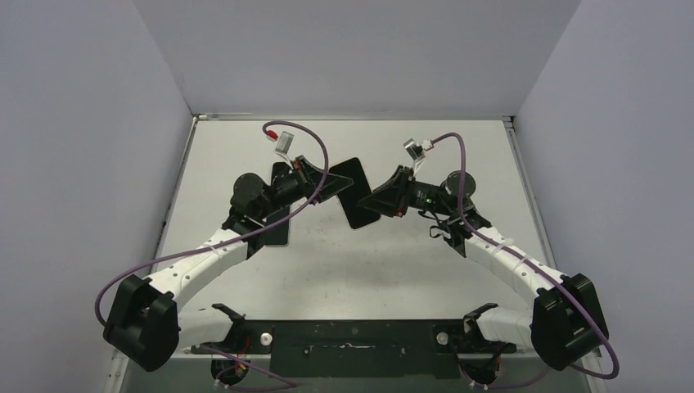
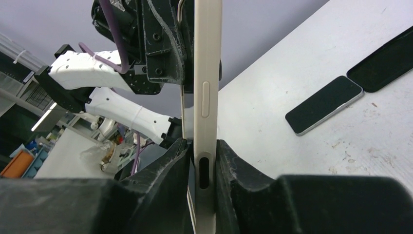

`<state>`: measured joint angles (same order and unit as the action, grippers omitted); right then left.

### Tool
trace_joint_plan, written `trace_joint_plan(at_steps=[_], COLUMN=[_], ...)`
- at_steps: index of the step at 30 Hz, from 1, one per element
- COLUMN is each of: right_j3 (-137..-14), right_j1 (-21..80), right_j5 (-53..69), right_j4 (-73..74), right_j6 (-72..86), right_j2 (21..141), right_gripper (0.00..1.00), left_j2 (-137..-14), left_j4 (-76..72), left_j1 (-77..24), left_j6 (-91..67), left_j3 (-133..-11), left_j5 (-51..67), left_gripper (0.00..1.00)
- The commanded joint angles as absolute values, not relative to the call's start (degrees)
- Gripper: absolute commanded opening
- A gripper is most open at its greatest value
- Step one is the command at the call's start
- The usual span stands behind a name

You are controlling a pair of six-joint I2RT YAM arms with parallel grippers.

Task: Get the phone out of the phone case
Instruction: Pick up the phone at the center of the board, then remove the phone case from the phone.

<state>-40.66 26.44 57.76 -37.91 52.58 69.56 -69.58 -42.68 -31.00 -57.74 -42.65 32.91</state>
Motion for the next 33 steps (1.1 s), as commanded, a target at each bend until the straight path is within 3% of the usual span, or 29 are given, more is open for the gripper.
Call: trace_joint_plan(at_steps=[1, 8, 12, 22, 30, 33], right_j3=[-43.0, -38.9, -35.1, -33.8, -35.0, -35.3], right_j1=[28.4, 31.5, 32.2, 34.7, 35.1, 35.4], right_j5=[52.0, 43.0, 39.4, 38.2, 39.1, 39.3], right_j4=[-41.0, -38.8, -41.1, -46.6, -51.6, -52.0], right_j6=[49.0, 47.1, 49.1, 51.8, 53.8, 53.5], right_j2=[69.0, 66.8, 65.7, 66.7, 69.0, 69.5], right_gripper=[0.31, 0.74, 0.79, 0.69, 0.53, 0.43], left_j2=[-67.2, -63.6, -62.3, -62.3, -62.4, -62.2], left_j4=[-44.4, -43.2, -43.5, -47.7, -49.1, -49.0], left_j1=[-30.9, -30.9, -30.9, -31.1, -31.9, -32.3], left_j6=[-60.3, -68.3, -71.0, -77.8, -79.8, -80.5], left_j3=[-43.2, -38.9, -37.5, -34.8, -34.2, -34.0], left_j5=[25.4, 10.2, 5.4, 1.3, 0.7, 0.6], left_gripper=[0.00, 0.00, 0.00, 0.00, 0.00, 0.00])
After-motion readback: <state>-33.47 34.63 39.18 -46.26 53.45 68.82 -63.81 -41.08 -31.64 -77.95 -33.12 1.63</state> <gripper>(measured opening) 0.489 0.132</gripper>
